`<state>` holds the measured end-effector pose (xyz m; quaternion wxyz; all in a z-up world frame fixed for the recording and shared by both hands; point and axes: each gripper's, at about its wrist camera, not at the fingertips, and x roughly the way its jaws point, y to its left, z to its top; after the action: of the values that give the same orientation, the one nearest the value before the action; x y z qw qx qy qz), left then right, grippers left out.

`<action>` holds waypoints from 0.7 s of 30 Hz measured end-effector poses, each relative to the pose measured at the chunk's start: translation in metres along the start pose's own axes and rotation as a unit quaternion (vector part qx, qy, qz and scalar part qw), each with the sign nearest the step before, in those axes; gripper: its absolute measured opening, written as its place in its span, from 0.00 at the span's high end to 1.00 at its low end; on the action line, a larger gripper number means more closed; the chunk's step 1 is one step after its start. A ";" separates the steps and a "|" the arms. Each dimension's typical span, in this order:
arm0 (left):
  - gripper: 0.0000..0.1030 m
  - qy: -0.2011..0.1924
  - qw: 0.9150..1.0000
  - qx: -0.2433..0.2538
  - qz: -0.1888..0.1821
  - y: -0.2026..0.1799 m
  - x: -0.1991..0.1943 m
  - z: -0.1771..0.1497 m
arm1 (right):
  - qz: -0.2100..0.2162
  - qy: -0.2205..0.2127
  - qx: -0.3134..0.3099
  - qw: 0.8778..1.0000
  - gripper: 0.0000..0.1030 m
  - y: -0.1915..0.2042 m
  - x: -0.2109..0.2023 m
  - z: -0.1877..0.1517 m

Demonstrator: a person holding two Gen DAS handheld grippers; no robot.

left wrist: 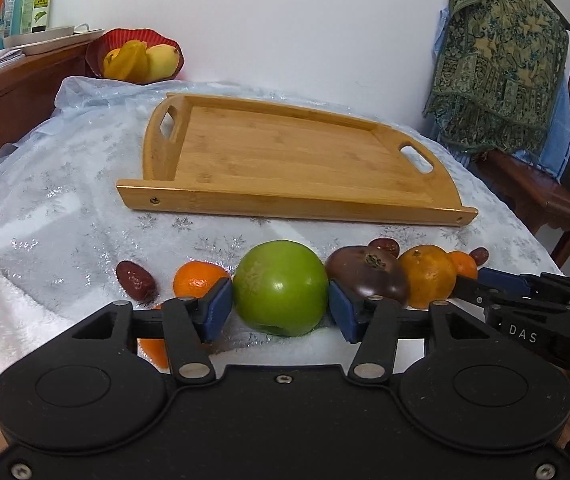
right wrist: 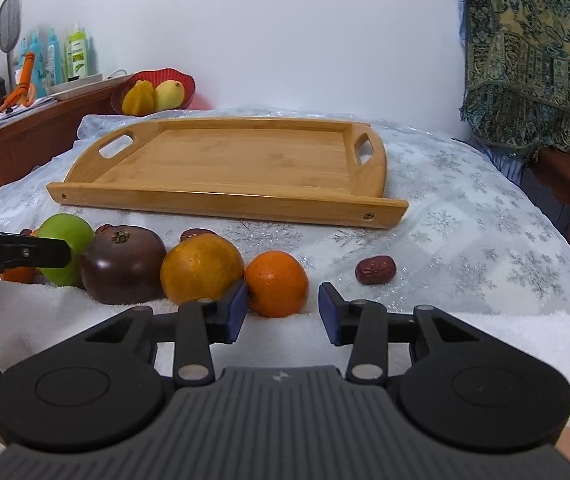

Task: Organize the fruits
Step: 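Close the left gripper on the green apple while the right gripper grasps a mandarin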

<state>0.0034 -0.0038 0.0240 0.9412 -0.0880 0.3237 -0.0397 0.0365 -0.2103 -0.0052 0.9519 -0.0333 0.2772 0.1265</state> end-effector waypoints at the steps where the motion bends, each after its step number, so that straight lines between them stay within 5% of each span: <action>1: 0.47 -0.003 1.000 0.006 0.002 -0.002 0.001 0.000 | 0.001 -0.001 0.001 1.000 0.54 -0.001 0.001 0.001; 10: 0.50 -0.022 0.999 0.027 0.008 -0.006 0.005 -0.001 | -0.007 -0.025 -0.018 1.000 0.54 0.002 0.010 0.006; 14: 0.50 -0.020 0.999 0.030 0.012 -0.009 -0.002 -0.005 | -0.007 -0.025 -0.005 1.000 0.38 -0.002 0.010 0.006; 21: 0.50 -0.025 0.998 0.046 0.020 -0.014 -0.015 -0.019 | -0.007 -0.023 -0.014 1.000 0.36 0.001 0.012 0.004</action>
<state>-0.0203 -0.0182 0.0213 0.9528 -0.0388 0.2994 -0.0334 0.0487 -0.2063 -0.0082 0.9583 -0.0460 0.2533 0.1242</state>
